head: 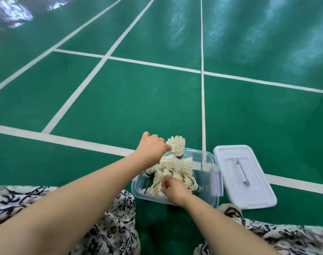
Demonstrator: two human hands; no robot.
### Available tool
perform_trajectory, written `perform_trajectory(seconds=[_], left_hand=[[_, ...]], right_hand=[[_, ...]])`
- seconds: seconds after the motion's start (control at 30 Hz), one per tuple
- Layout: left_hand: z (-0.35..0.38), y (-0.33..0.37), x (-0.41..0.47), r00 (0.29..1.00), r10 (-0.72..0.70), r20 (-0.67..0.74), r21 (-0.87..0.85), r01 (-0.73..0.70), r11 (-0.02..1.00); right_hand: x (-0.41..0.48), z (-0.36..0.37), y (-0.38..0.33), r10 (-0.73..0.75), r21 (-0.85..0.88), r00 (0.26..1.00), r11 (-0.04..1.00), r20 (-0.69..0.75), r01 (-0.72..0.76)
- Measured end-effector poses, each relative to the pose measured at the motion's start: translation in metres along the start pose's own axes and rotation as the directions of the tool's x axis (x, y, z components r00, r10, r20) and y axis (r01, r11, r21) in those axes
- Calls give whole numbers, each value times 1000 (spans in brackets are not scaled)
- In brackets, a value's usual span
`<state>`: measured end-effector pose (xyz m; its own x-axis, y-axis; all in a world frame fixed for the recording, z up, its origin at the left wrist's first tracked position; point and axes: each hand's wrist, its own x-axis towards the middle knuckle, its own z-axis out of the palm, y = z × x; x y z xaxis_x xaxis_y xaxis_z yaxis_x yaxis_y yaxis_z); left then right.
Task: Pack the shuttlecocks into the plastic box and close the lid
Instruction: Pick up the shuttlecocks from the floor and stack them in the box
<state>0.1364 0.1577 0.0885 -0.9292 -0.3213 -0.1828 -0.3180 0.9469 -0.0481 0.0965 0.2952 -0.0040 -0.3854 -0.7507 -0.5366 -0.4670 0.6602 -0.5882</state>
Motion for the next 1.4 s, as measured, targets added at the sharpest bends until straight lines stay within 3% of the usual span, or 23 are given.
perform_trajectory(seconds=[0.13, 0.2, 0.33, 0.5, 0.63, 0.77, 0.87, 0.93, 1.03, 1.17, 1.3, 1.4], left_hand=[[9, -4, 1, 999, 7, 35, 27, -8, 1000], [11, -5, 1, 999, 13, 45, 36, -15, 999], [11, -7, 2, 999, 15, 32, 43, -17, 999], [1, 3, -2, 998, 50, 25, 56, -51, 997], [-2, 18, -8, 991, 128, 38, 101, -131, 986], [-6, 29, -11, 983, 181, 37, 122, -184, 975], [-7, 33, -15, 978, 206, 33, 125, -209, 970], [-6, 35, -18, 977, 213, 28, 124, -214, 969], [-7, 34, -20, 981, 190, 31, 105, -192, 976], [-6, 25, -18, 991, 136, -14, 61, -135, 989], [-7, 18, -16, 995, 102, -10, 57, -101, 993], [-7, 18, -15, 995, 99, 1, 48, -99, 994]], right_hand=[[5, 0, 1, -7, 48, 1000, 999, 31, 6], [3, -2, 2, 3, 159, 999, 987, 35, -9], [-6, -16, 1, 56, 360, 995, 933, -82, -23], [-19, -51, -1, 123, 310, 876, 950, -466, 31], [-25, -65, -6, -21, 41, 802, 998, -598, 56], [-33, -63, -3, -140, -276, 814, 961, -564, -26], [-39, -58, 5, -189, -334, 807, 943, -560, -11], [-43, -55, 8, -182, -327, 797, 945, -576, -21], [-47, -51, 12, -81, -288, 856, 954, -510, -81], [-48, -47, 11, 71, 89, 904, 995, -422, -37], [-46, -40, 8, 74, 27, 933, 997, -353, -69], [-44, -37, 7, 75, 16, 919, 997, -387, -74]])
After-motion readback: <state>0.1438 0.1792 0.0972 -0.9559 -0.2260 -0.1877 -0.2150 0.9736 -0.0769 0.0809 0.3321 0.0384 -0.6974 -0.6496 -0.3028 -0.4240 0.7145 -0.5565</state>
